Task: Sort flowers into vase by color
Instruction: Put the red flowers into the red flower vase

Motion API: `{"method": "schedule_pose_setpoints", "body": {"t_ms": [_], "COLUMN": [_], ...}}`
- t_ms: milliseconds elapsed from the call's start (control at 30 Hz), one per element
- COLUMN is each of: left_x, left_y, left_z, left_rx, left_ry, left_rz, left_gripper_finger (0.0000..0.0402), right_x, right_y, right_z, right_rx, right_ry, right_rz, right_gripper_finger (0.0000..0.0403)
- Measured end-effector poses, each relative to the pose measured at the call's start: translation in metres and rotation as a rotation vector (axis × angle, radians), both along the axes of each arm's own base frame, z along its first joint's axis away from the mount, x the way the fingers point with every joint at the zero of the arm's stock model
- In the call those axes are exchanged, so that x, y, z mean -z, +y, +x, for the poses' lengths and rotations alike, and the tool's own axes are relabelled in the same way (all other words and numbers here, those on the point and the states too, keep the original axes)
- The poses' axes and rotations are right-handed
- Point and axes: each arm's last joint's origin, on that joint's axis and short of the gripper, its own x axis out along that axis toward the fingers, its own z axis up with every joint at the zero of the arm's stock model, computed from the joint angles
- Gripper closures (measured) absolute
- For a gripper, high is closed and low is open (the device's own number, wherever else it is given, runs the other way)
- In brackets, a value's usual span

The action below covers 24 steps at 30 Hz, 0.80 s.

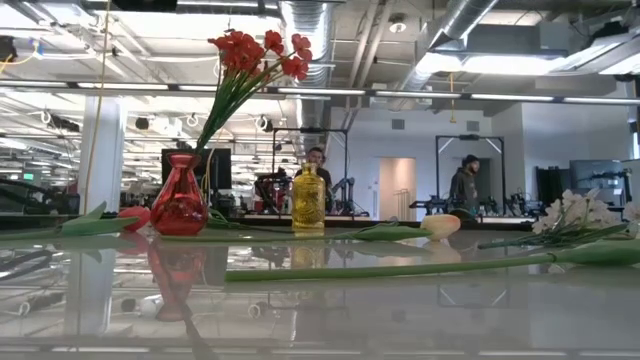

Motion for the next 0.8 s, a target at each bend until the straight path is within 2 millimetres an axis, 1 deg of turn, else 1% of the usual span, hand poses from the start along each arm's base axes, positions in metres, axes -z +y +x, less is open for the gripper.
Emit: {"method": "schedule_pose_setpoints", "body": {"t_ms": [67,133,300,400,500,633,800], "left_x": [-0.002,-0.001,0.006,0.008,0.010,0.012,0.011], "left_y": [0.003,0.007,0.014,0.014,0.014,0.014,0.013], "left_z": [0.003,0.006,0.013,0.018,0.020,0.022,0.023], "left_rx": [-0.026,-0.069,-0.146,-0.147,-0.135,-0.130,-0.115], "left_ry": [-0.018,-0.011,0.029,0.035,0.049,0.059,0.058], "left_rz": [-0.031,-0.045,-0.106,-0.132,-0.146,-0.174,-0.190], "left_gripper_finger": [0.0391,0.0391,0.0391,0.0391,0.0391,0.0391,0.0391], "right_x": [-0.008,-0.011,-0.013,-0.006,0.003,-0.001,0.000], "right_y": [0.006,0.013,0.031,0.036,0.036,0.030,0.024], "right_z": [0.003,0.007,0.019,0.030,0.041,0.048,0.050], "right_rx": [0.045,0.070,0.125,0.171,0.178,0.211,0.213], "right_ry": [-0.002,0.025,0.070,0.111,0.159,0.174,0.216], "right_rz": [-0.094,-0.194,-0.388,-0.476,-0.512,-0.523,-0.539], "right_gripper_finger": [0.0321,0.0308,0.0253,0.0216,0.0190,0.0182,0.0191]}}
